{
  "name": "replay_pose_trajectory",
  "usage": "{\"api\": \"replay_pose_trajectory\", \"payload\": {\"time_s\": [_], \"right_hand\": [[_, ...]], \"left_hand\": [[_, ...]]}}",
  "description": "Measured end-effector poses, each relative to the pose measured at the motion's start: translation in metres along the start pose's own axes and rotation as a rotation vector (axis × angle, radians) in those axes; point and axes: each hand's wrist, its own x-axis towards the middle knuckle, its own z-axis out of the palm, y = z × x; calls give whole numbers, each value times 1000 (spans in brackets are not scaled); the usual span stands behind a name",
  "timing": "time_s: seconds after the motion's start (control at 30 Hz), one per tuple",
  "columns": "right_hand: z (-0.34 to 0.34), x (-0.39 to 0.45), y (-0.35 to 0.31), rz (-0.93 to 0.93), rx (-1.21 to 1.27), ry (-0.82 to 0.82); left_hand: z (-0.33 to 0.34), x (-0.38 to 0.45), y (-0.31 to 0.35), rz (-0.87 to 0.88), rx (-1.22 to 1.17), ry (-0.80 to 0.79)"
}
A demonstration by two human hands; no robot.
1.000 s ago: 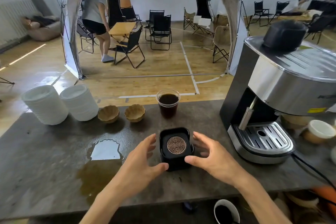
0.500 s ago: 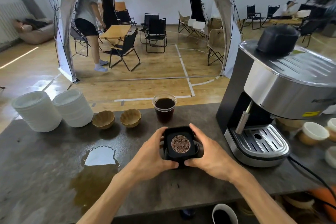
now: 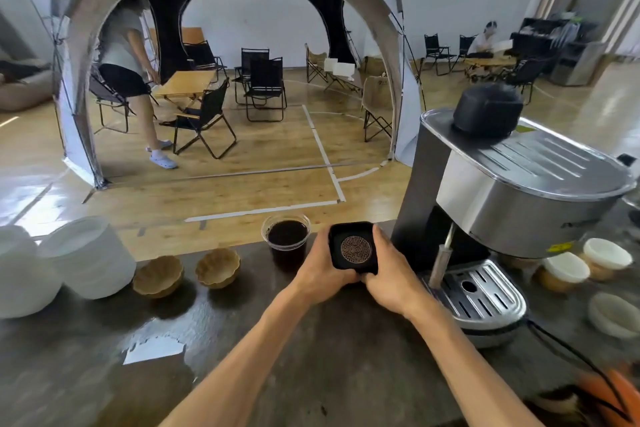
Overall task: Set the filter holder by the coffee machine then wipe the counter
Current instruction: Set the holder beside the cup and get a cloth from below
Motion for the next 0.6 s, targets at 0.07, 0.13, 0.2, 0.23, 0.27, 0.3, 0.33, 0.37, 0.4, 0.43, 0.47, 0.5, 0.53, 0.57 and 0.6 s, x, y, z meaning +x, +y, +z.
{"api": "replay_pose_trajectory", "payload": {"time_s": [0.07,0.13,0.2,0.23,0.27,0.3,0.33,0.37,0.4,0.43,0.47,0.5,0.53,0.57,0.6], "right_hand": [[-1,8,-3,10,28,11],[-2,16,-5,35,47,25],[-1,24,-5,47,52,41],[-1,26,-5,48,54,47],[-1,28,-5,55,54,49],[-1,29,-5,67,54,50],[0,30,-5,80,58,57],[0,30,-3,88,69,77],[2,31,-1,89,84,104],[3,31,0,89,101,130],[5,31,2,94,117,147],[6,30,4,103,130,155],[8,28,5,111,143,160],[9,25,5,114,149,165],[10,21,5,109,152,173]], "left_hand": [[2,9,0,-1,-20,17],[4,16,2,-11,-48,33],[5,21,4,-43,-75,44],[6,23,3,-53,-85,50],[7,25,4,-60,-87,53],[7,26,3,-61,-91,58],[8,27,3,-70,-84,66],[10,27,2,-70,-81,74],[11,26,3,-69,-75,82],[12,25,2,-65,-65,91],[12,24,2,-63,-51,96],[13,23,3,-64,-40,100],[13,21,4,-68,-30,100],[12,18,5,-70,-29,97],[11,14,8,-83,-21,90]]}}
